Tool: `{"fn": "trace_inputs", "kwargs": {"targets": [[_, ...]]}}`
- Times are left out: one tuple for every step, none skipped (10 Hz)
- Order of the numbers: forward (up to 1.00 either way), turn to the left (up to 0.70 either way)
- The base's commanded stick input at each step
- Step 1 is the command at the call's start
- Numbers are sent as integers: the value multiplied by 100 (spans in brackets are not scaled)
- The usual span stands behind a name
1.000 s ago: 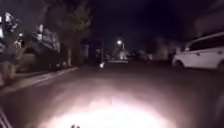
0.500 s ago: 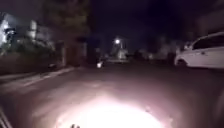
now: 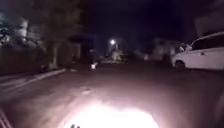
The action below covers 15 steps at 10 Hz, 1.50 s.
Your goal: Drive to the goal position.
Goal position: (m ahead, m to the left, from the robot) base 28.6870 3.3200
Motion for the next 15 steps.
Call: {"fn": "trace_inputs", "kwargs": {"targets": [[100, 0], [100, 0], [100, 0], [100, 0], [100, 0], [100, 0], [100, 0], [100, 0], [100, 0], [100, 0], [100, 0], [100, 0], [100, 0], [100, 0], [100, 0]]}}
